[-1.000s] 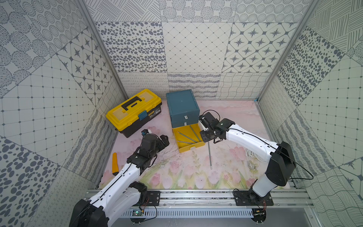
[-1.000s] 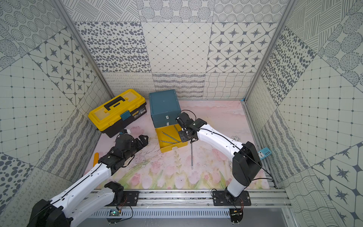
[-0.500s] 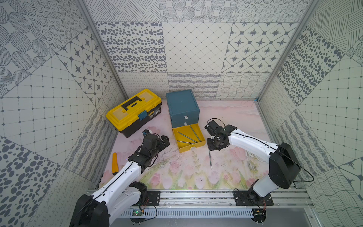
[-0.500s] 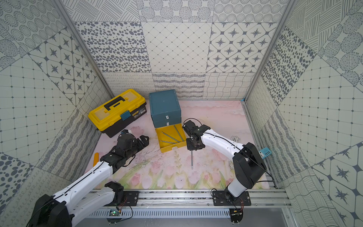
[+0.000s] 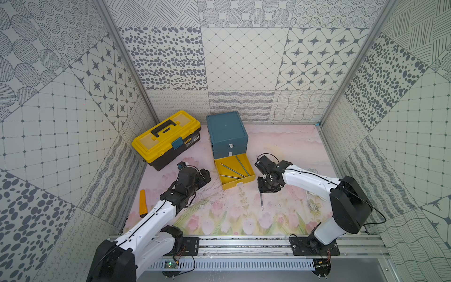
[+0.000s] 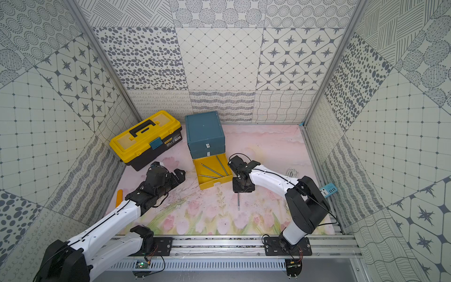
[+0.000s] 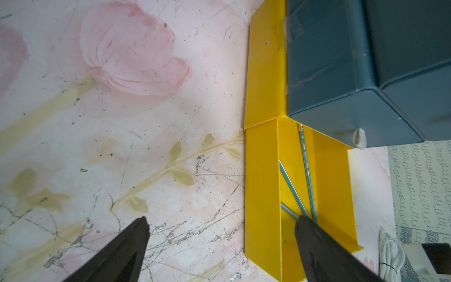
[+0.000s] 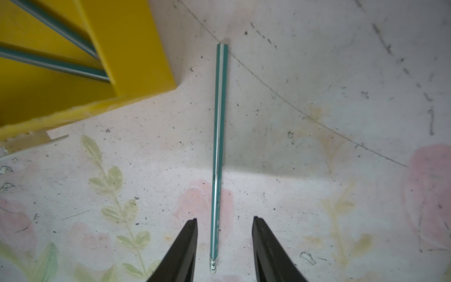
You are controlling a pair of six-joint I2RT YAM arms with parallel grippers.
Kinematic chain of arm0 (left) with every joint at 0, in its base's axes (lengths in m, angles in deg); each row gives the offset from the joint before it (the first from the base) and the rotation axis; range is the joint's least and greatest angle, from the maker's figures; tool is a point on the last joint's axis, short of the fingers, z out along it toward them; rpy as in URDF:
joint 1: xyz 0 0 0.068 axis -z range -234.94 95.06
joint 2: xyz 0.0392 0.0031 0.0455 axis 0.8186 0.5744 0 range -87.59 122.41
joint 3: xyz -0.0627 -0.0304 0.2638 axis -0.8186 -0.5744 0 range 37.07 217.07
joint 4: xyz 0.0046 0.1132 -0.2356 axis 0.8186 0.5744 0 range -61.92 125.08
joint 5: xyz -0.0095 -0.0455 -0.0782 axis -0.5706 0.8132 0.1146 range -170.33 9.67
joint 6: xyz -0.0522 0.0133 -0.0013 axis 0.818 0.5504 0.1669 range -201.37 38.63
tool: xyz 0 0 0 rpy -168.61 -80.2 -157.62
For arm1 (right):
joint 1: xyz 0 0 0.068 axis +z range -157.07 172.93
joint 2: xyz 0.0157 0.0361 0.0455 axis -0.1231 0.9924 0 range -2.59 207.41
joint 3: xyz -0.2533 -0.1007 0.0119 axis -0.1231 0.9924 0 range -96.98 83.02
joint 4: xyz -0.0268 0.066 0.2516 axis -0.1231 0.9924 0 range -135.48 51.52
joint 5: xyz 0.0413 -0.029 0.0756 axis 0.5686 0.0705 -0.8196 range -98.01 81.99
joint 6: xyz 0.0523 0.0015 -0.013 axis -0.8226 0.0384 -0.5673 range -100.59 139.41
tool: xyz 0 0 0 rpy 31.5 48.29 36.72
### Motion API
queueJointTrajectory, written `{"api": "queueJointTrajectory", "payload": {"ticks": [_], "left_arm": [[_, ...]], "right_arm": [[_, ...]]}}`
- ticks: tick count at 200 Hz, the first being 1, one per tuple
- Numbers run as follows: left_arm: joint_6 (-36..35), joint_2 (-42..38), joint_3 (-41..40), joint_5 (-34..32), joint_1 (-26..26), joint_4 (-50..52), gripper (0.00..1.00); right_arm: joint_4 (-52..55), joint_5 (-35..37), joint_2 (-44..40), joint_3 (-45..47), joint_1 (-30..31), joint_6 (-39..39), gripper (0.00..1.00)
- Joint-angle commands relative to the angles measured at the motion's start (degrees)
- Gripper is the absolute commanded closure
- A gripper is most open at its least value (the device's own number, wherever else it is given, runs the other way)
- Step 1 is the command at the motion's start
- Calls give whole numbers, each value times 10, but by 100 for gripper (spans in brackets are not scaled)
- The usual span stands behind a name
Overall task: Please place the pencils in the drawer according to their color
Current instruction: Pick up the pencil from the center of the board.
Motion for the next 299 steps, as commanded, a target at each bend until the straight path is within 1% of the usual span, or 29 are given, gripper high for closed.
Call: {"api": "queueJointTrajectory", "payload": {"ticks": [1, 25, 75, 113, 178, 227, 242, 258, 299], "left_arm": [[3, 3, -2, 9, -4, -23, 1], [4, 4, -1, 12, -3, -23, 1], [2, 4, -3, 16, -4, -23, 1], [3, 7, -2, 17, -4, -25, 1], [3, 10, -3, 18, -4, -28, 1], [2, 13, -2, 19, -3, -27, 1], [3, 12, -3, 19, -3, -27, 1], [3, 13, -4, 19, -4, -28, 1], [4, 14, -2, 19, -4, -29, 1]], "right_arm": [[-27, -5, 21, 5, 13, -17, 56], [-28, 7, 38, 0, 28, -22, 55], [-27, 29, 55, 7, 34, -30, 54], [-26, 44, 64, 10, 38, -31, 57], [-27, 50, 83, 11, 39, -24, 62], [-42, 37, 99, 19, 39, -25, 69], [-45, 32, 101, 20, 38, -25, 72], [-45, 31, 107, 21, 37, -22, 79], [-51, 21, 118, 21, 38, -19, 84]]}}
